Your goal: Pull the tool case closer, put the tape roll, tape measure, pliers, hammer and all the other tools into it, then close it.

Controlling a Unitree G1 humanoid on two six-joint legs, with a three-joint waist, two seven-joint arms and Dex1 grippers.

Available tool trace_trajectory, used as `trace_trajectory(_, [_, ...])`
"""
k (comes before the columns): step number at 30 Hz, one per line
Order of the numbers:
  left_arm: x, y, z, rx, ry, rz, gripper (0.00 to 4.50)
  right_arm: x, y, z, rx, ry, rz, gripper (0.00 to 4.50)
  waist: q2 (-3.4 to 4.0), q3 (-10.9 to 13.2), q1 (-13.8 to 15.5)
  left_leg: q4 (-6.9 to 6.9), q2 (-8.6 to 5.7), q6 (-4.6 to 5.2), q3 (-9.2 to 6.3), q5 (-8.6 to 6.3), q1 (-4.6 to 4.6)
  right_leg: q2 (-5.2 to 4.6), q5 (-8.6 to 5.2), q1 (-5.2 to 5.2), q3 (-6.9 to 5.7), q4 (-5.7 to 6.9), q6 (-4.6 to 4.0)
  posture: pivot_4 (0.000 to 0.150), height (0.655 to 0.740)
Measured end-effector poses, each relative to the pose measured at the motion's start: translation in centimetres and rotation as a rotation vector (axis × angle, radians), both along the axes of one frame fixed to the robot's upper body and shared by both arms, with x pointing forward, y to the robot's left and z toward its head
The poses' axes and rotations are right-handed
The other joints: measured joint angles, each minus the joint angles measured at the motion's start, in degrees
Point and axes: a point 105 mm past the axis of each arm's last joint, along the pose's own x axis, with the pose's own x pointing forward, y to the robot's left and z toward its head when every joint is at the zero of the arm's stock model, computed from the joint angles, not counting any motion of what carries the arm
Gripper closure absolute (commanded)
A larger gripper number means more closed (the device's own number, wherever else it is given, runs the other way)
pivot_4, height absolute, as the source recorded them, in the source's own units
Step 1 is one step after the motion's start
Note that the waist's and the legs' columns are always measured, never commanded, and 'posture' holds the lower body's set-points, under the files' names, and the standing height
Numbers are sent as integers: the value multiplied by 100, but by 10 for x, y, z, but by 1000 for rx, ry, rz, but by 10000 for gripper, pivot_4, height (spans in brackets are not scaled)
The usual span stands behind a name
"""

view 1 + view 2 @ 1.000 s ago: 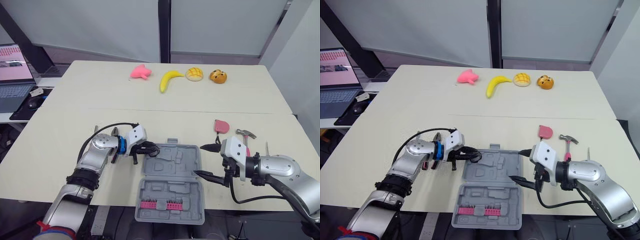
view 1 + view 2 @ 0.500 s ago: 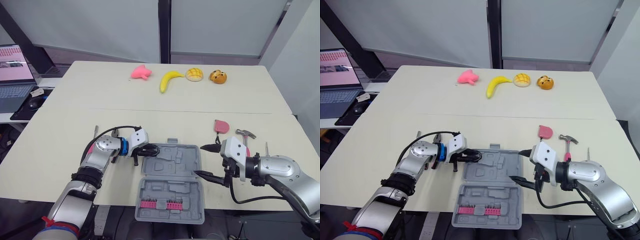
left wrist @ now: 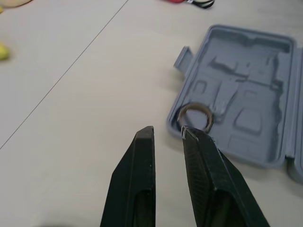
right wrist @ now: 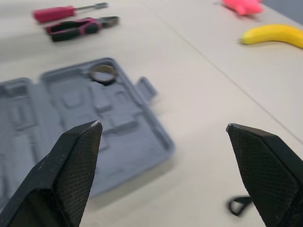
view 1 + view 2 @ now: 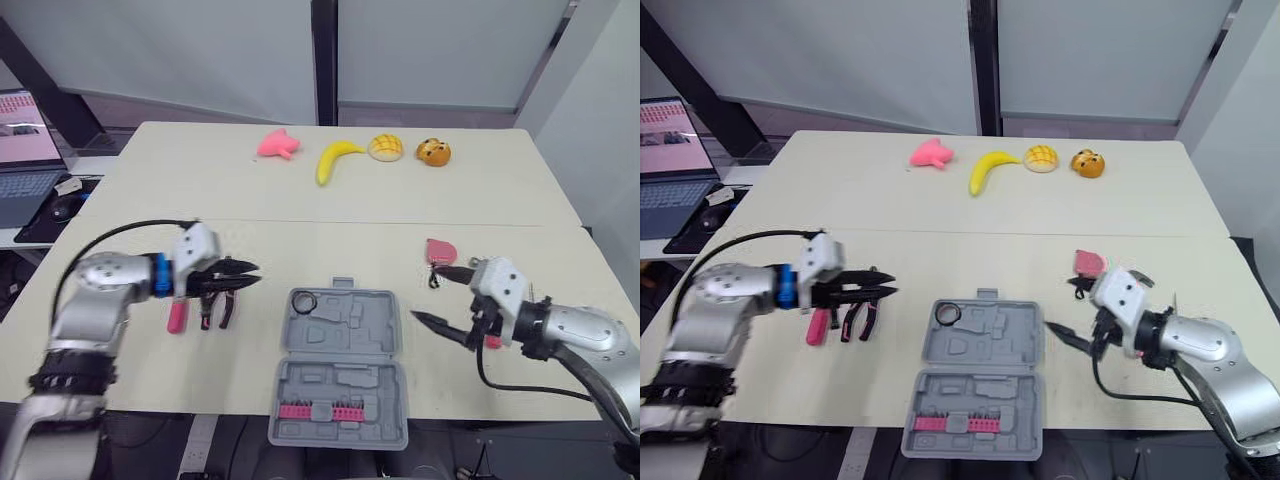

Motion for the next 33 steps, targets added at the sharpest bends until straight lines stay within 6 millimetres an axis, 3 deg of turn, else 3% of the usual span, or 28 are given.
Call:
trace_trajectory(3, [-14, 34, -10, -6, -7, 149, 35850, 5, -44, -3, -50, -17, -156, 0, 1, 0, 28, 0, -2, 0, 5, 0, 0, -4, 0, 0, 3, -4, 0, 1500, 7400])
trace_trajectory(6, [-28, 61, -18, -16, -16, 285, 30305, 2, -75, -6, -97, -20, -247, 0, 1, 0, 49, -1, 0, 0, 3, 0, 1, -2, 0, 0, 2, -4, 0, 1500, 7400])
trace_trajectory(15, [-79, 126, -54, -59, 90, 604, 1478, -30, -131, -42, -138, 146, -393, 0, 1, 0, 47, -2, 1, 0, 10, 0, 6, -2, -1, 3, 8, -8, -1, 1500, 7400])
trace_trajectory(21, [-89, 134, -68, -72, 117, 674, 159, -51, -142, -61, -151, 240, -400, 0, -3, -2, 55, 0, 3, 0, 10, 0, 30, -2, -1, 32, 7, -18, 2, 1500, 7400])
trace_trajectory(25, [-91, 133, -67, -69, 115, 674, 159, -52, -142, -62, -160, 236, -397, 0, -3, -2, 49, -5, 6, 0, 18, 0, 64, -2, -11, 67, 12, -31, 20, 1500, 7400])
trace_trajectory(30, [-81, 114, -48, -94, 58, 588, 159, -50, -142, -60, -167, 217, -394, 0, -4, -3, 50, -8, 7, -1, 20, 0, 67, -3, -10, 70, 15, -32, 20, 1500, 7400])
trace_trajectory(33, [-68, 90, -33, -111, 22, 481, 159, -47, -132, -60, -148, 207, -374, 0, -4, -3, 52, -8, 7, -1, 18, 0, 67, -2, -10, 71, 14, -32, 20, 1500, 7400])
